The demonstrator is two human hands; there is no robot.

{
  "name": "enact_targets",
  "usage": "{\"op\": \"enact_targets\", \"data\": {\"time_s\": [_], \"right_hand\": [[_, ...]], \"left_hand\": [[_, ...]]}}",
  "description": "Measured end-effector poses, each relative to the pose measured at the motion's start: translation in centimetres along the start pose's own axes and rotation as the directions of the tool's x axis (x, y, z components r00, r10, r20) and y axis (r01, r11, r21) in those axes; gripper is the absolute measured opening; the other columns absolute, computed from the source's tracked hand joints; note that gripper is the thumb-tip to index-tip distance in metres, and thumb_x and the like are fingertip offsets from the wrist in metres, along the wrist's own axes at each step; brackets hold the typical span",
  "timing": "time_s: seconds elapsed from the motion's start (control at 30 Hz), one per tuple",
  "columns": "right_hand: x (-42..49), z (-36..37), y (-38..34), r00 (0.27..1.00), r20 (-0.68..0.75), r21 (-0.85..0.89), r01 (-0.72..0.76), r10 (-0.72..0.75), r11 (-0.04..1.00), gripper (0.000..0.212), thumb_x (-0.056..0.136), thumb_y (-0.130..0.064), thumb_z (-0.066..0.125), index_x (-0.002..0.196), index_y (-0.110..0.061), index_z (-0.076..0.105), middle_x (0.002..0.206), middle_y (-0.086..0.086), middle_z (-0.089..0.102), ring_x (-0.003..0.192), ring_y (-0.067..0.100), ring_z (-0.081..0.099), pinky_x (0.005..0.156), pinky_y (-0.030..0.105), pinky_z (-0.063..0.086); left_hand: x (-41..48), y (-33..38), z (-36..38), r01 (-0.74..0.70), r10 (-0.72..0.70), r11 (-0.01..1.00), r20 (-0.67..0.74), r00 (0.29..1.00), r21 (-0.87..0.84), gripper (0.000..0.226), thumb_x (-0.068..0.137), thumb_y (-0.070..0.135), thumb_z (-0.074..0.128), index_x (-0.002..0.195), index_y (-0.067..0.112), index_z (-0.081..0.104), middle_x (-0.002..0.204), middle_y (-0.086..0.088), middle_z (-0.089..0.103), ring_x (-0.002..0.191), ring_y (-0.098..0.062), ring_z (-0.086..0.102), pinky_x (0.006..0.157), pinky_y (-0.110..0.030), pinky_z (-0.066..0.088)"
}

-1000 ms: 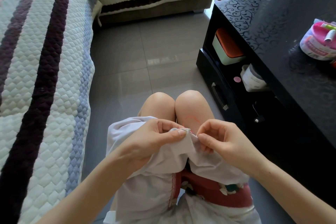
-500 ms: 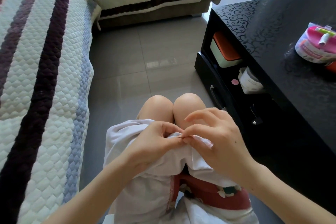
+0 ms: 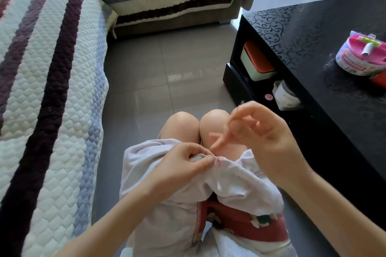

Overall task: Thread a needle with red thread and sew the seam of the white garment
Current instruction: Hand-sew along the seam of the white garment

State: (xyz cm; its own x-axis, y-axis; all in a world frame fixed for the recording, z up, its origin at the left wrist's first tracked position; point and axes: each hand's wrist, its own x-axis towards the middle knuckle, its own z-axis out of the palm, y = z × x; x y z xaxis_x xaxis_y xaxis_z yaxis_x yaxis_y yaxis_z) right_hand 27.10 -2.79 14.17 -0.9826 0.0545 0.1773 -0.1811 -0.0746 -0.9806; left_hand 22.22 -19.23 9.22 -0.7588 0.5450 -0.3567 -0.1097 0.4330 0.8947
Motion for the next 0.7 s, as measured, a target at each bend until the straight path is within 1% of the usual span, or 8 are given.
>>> {"op": "enact_targets", "data": {"time_s": [0.07, 0.13, 0.27, 0.4, 0.5, 0.57, 0.63, 0.7], "right_hand": [[0.8, -1.6, 0.4, 0.978, 0.023, 0.136, -0.210, 0.209, 0.968, 0.012, 0.080, -0.021, 0.064, 0.082, -0.011, 0.057, 0.058, 0.004, 0.055, 0.050, 0.017, 0.054, 0.049, 0.024, 0.048], [1.6, -3.5, 1.5, 0.943, 0.017, 0.106, -0.331, 0.332, 0.937, 0.016, 0.081, -0.023, 0.058, 0.085, -0.008, 0.051, 0.052, 0.002, 0.047, 0.042, 0.012, 0.039, 0.039, 0.018, 0.032], [4.3, -7.6, 4.0, 0.953, -0.098, -0.077, -0.296, 0.288, 0.952, 0.011, 0.095, -0.009, 0.048, 0.084, -0.009, 0.050, 0.047, -0.005, 0.036, 0.042, 0.008, 0.027, 0.042, 0.020, 0.020], [8.4, -13.7, 6.5, 0.881, -0.444, -0.283, -0.310, 0.162, 0.908, 0.022, 0.099, -0.008, 0.045, 0.080, -0.017, 0.050, 0.046, -0.014, 0.041, 0.040, 0.001, 0.034, 0.046, 0.020, 0.033], [9.6, -18.6, 8.2, 0.767, -0.638, -0.643, -0.476, -0.075, 0.600, 0.012, 0.095, -0.018, 0.047, 0.091, -0.015, 0.058, 0.071, -0.002, 0.056, 0.072, 0.020, 0.059, 0.068, 0.029, 0.041], [9.5, -19.1, 8.7, 0.757, -0.646, -0.710, -0.549, -0.098, 0.440, 0.015, 0.094, -0.019, 0.048, 0.100, -0.013, 0.060, 0.077, 0.002, 0.055, 0.084, 0.032, 0.059, 0.076, 0.033, 0.039], [9.5, -16.3, 8.2, 0.837, -0.547, -0.716, -0.448, -0.031, 0.535, 0.013, 0.091, -0.023, 0.058, 0.101, -0.019, 0.063, 0.066, -0.002, 0.050, 0.069, 0.022, 0.054, 0.073, 0.033, 0.042], [8.4, -11.7, 6.5, 0.948, -0.304, -0.621, -0.275, 0.098, 0.734, 0.007, 0.088, -0.021, 0.066, 0.094, -0.023, 0.068, 0.065, 0.000, 0.054, 0.063, 0.011, 0.050, 0.068, 0.029, 0.044]], "left_hand": [[-0.1, 0.3, -0.7, 0.009, -0.006, 0.998, 0.040, 0.999, -0.065, 0.011, 0.089, 0.022, 0.067, 0.083, 0.023, 0.076, 0.084, 0.013, 0.074, 0.086, 0.002, 0.067, 0.077, -0.013, 0.050], [0.1, 0.4, -1.5, 0.015, 0.000, 0.992, 0.123, 0.992, -0.122, 0.009, 0.087, 0.021, 0.070, 0.090, 0.018, 0.077, 0.095, 0.007, 0.075, 0.097, -0.002, 0.067, 0.086, -0.013, 0.049], [-0.2, 0.6, -2.1, 0.065, -0.018, 0.976, 0.218, 0.976, -0.209, 0.012, 0.087, 0.009, 0.068, 0.083, 0.016, 0.078, 0.108, -0.001, 0.072, 0.104, -0.003, 0.065, 0.086, -0.011, 0.046], [-0.7, 1.1, -2.6, 0.074, -0.007, 0.967, 0.269, 0.963, -0.242, 0.028, 0.087, 0.003, 0.065, 0.071, 0.022, 0.078, 0.093, 0.009, 0.074, 0.094, 0.004, 0.065, 0.079, -0.007, 0.044], [-1.0, 1.4, -2.7, 0.090, -0.012, 0.960, 0.279, 0.960, -0.266, 0.028, 0.087, 0.001, 0.065, 0.072, 0.022, 0.079, 0.087, 0.010, 0.074, 0.089, 0.004, 0.065, 0.077, -0.008, 0.045], [-1.1, 1.5, -2.6, 0.088, -0.006, 0.955, 0.278, 0.960, -0.283, 0.026, 0.086, 0.003, 0.065, 0.073, 0.022, 0.079, 0.087, 0.009, 0.074, 0.089, 0.003, 0.066, 0.077, -0.008, 0.045], [-1.0, 1.5, -2.7, 0.093, -0.010, 0.950, 0.269, 0.963, -0.297, 0.035, 0.088, -0.002, 0.061, 0.070, 0.023, 0.079, 0.083, 0.010, 0.074, 0.085, 0.004, 0.066, 0.075, -0.007, 0.045], [-0.8, 1.3, -2.7, 0.092, -0.010, 0.950, 0.266, 0.964, -0.297, 0.032, 0.088, -0.002, 0.062, 0.071, 0.020, 0.079, 0.088, 0.007, 0.075, 0.089, 0.002, 0.067, 0.077, -0.008, 0.046]]}}
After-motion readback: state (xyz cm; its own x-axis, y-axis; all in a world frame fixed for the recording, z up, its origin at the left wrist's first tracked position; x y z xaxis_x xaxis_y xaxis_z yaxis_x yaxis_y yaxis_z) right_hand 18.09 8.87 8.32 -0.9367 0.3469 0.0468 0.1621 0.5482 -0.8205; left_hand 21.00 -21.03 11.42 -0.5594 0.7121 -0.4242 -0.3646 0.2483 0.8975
